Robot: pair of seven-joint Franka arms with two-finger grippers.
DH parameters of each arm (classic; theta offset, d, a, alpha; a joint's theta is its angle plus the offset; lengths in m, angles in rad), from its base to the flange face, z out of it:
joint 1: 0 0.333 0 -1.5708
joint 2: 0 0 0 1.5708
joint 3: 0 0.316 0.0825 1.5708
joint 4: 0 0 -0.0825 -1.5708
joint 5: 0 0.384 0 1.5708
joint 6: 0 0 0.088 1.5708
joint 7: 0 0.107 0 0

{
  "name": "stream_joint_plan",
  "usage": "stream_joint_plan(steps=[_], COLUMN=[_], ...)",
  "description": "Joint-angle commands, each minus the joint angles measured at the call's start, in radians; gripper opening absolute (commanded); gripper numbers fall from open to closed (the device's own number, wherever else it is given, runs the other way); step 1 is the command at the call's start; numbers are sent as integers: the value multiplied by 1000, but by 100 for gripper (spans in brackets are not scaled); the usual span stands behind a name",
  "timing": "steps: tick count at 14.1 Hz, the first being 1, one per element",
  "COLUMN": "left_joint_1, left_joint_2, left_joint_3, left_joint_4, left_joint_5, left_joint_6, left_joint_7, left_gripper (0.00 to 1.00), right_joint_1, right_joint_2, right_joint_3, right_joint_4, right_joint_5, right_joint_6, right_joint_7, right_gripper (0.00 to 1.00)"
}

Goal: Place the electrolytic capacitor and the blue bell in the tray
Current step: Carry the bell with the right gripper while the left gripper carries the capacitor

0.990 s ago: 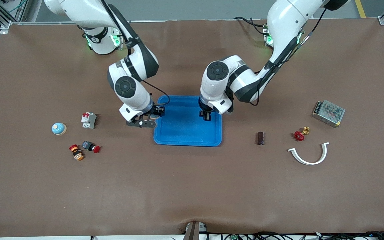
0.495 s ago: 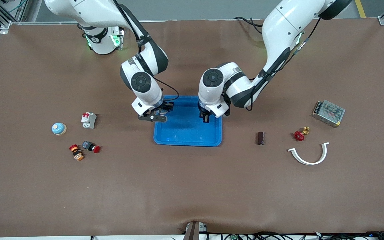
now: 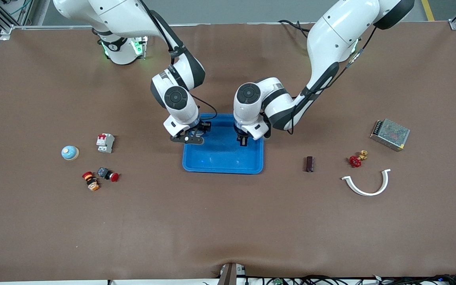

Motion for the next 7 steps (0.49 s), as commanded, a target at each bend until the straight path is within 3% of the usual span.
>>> stream_joint_plan(steps=[1, 7], left_joint_1=[-15, -63], left_joint_2=[19, 30], left_joint_3=[9, 65], left_joint_4=[20, 20], left_joint_5=[28, 42], left_joint_6=[11, 31], left_joint_7=[-28, -42], left_gripper=[0, 0], right_joint_1=[39, 56], right_joint_2=[23, 45], right_joint_3=[-9, -9], right_joint_4=[-4, -1], right_joint_5=[23, 23], right_joint_6=[54, 93], right_joint_7=[35, 58], right_gripper=[36, 37])
